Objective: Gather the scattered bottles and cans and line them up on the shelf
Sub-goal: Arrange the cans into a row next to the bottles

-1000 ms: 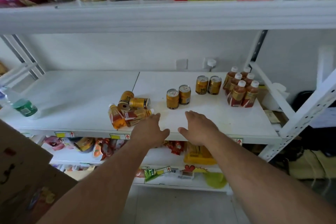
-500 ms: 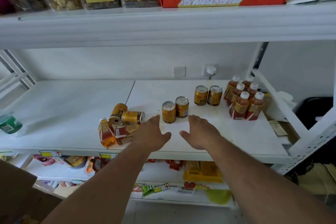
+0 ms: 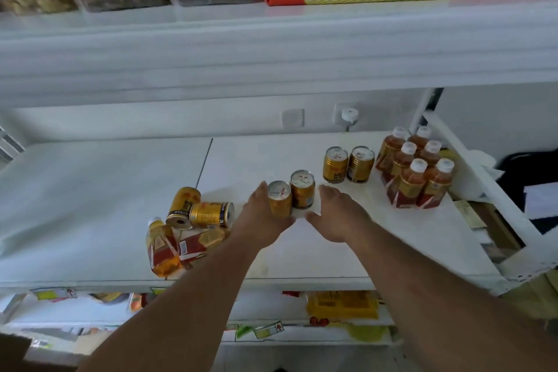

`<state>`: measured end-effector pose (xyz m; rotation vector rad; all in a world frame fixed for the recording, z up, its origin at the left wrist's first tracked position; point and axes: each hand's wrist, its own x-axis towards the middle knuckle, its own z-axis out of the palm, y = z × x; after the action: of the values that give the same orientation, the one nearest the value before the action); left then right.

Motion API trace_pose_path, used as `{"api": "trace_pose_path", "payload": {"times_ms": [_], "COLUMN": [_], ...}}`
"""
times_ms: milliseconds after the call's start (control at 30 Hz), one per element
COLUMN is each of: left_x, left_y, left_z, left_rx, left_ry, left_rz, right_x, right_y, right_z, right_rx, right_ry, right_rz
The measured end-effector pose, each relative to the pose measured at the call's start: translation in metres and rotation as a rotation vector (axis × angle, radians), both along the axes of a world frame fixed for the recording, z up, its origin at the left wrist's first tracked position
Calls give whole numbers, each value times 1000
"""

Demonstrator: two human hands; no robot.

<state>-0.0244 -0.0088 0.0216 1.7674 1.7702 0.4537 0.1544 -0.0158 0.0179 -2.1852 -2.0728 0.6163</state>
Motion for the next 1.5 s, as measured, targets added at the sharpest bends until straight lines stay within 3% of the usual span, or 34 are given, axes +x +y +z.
{"api": "trace_pose_path", "payload": {"times_ms": [200,433,633,1033,1500], "left_x": [3,-1,-6,-11,-17], "left_y": [33,52,58,60,33], "left_z": [-22,-50,-55,-48,-3], "left_rx": [-61,-61,-51,-15,38], "left_ry": [-163,-259,-300,-255,-317], "left_rz": [42,71,37,2,-73], "right_x": [-8,-11,-1,8,16], "right_y": [29,54,71,77,20], "right_z": [-21,-38,-46,-49,7], "right_rx": [24,73,-16,53,188], "right_ry": [71,428,618,710,752], "right_rz": [-113,-220,-214,-195,-281]}}
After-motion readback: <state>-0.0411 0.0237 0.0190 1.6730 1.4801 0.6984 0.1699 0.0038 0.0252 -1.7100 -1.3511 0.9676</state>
